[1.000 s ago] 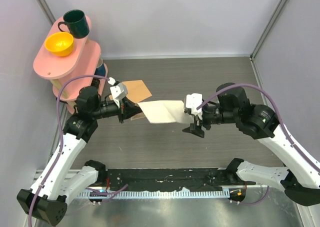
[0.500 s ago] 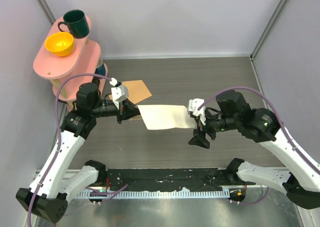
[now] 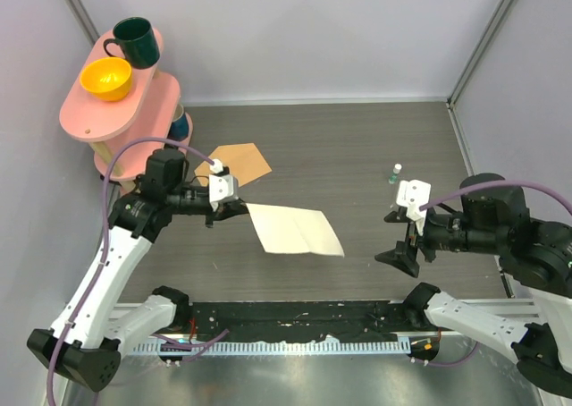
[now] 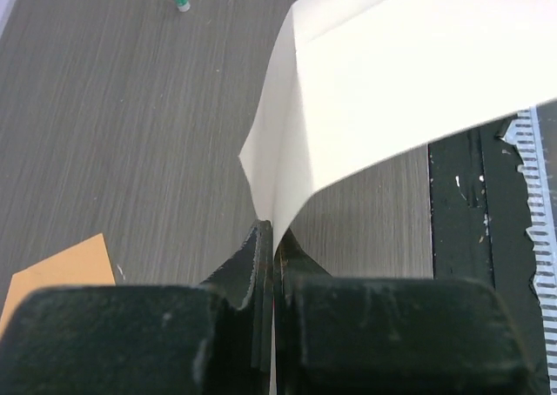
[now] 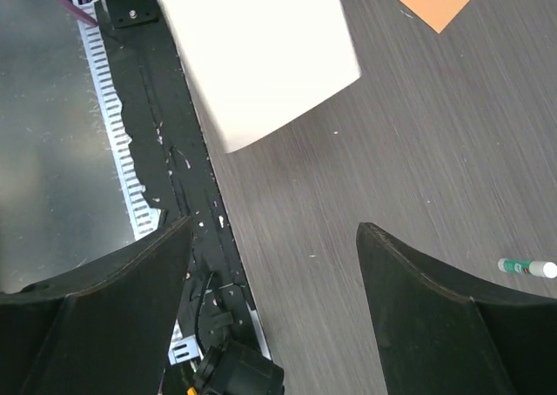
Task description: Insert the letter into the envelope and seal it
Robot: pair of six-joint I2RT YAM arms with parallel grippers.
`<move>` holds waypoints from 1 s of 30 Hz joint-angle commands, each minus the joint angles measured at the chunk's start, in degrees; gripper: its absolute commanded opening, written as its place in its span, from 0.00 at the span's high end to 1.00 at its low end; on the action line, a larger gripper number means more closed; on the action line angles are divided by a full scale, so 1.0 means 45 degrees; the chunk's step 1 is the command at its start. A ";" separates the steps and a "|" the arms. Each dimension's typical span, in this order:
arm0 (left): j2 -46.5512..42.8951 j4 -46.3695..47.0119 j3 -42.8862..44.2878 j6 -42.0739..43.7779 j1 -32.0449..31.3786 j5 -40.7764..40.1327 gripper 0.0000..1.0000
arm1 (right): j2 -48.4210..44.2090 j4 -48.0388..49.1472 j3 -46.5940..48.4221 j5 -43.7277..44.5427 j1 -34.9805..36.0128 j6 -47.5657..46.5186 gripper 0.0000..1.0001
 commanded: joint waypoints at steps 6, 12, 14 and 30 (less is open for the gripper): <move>0.0008 -0.0558 0.0818 -0.0141 -0.1803 0.0076 1.00 | 0.2339 0.3395 -0.0039 -0.1246 -0.0021 0.0831 0.18; -0.0266 0.0770 0.0778 -0.2075 -0.2096 0.0368 1.00 | 0.3124 0.4414 -0.0409 -0.2734 0.0213 0.1457 0.18; -0.0208 0.0907 0.0915 -0.2484 -0.2174 0.0467 1.00 | 0.3144 0.4551 -0.0643 -0.2889 0.0583 0.1534 0.18; -0.0168 0.2021 0.0993 -0.4186 -0.2409 0.1130 1.00 | 0.3671 0.5079 -0.1660 -0.1621 0.2615 0.1263 0.18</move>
